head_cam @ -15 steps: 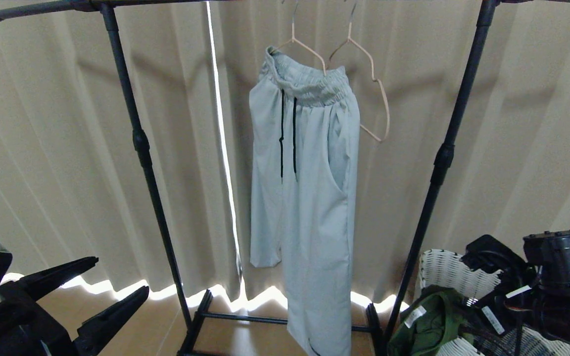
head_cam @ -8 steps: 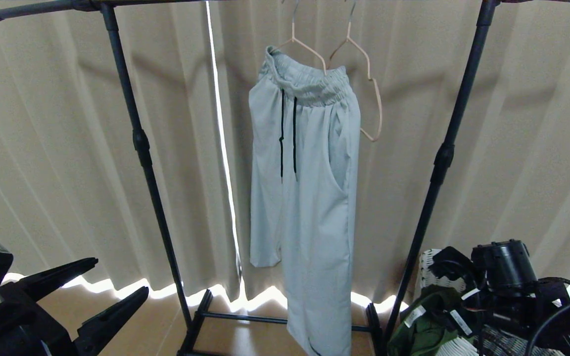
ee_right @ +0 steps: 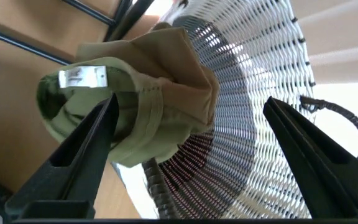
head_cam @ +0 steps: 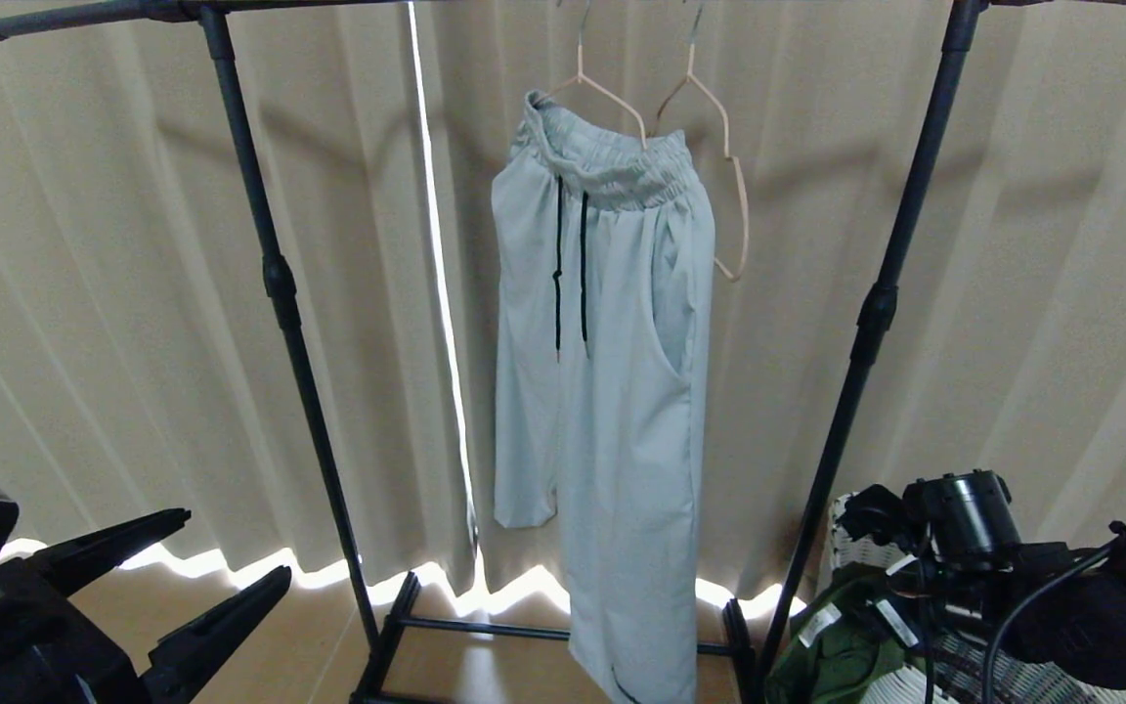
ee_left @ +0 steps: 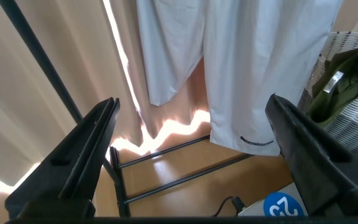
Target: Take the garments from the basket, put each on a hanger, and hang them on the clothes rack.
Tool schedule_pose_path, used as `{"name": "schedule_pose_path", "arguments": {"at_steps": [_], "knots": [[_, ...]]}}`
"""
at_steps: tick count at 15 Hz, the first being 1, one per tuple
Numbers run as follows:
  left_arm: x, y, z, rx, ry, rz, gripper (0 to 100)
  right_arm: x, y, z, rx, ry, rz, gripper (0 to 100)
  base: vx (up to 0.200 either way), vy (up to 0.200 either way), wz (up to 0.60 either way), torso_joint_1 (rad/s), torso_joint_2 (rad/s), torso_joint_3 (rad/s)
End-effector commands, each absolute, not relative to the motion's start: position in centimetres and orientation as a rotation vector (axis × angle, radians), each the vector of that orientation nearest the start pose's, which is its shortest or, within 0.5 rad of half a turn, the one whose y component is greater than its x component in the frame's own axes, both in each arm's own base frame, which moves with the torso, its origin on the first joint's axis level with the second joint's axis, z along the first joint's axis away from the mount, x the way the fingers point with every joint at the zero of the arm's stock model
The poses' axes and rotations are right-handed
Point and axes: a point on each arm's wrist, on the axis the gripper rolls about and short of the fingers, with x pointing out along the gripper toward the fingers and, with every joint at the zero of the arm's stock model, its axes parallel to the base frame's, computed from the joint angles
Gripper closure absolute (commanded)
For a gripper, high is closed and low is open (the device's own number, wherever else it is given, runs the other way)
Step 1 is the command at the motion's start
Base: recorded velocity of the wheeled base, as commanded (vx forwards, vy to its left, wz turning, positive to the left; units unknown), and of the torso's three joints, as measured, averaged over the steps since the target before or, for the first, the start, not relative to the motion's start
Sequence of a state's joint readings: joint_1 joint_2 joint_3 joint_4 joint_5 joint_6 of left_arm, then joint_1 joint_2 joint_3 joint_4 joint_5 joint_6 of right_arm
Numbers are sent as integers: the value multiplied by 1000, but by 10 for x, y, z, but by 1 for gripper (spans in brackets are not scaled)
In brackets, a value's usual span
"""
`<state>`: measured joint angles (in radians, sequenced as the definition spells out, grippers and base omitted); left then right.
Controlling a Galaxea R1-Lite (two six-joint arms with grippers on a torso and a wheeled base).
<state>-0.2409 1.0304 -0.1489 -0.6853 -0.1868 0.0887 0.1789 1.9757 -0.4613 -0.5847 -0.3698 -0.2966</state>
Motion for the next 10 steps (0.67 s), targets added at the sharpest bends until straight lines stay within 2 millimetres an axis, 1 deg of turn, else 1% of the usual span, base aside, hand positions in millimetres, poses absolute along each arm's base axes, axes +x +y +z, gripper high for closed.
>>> {"name": "schedule_pose_path", "arguments": {"at_steps": [1,3,6,7,10], "knots": [[110,-31,151,89,172,-435,0,266,36,19,-523,927,-56,100,0,0,0,0,0,0],[110,-31,150,90,181,-435,0,266,35,21,-517,910,-63,100,0,0,0,0,0,0],[110,-31,150,85,182,-433,0,257,33,36,-503,863,-77,100,0,0,0,0,0,0],[110,-31,150,85,182,-431,0,257,32,38,-500,859,-80,100,0,0,0,0,0,0],[110,-31,148,84,193,-432,0,252,31,72,-407,706,-109,100,0,0,0,0,0,0]]}}
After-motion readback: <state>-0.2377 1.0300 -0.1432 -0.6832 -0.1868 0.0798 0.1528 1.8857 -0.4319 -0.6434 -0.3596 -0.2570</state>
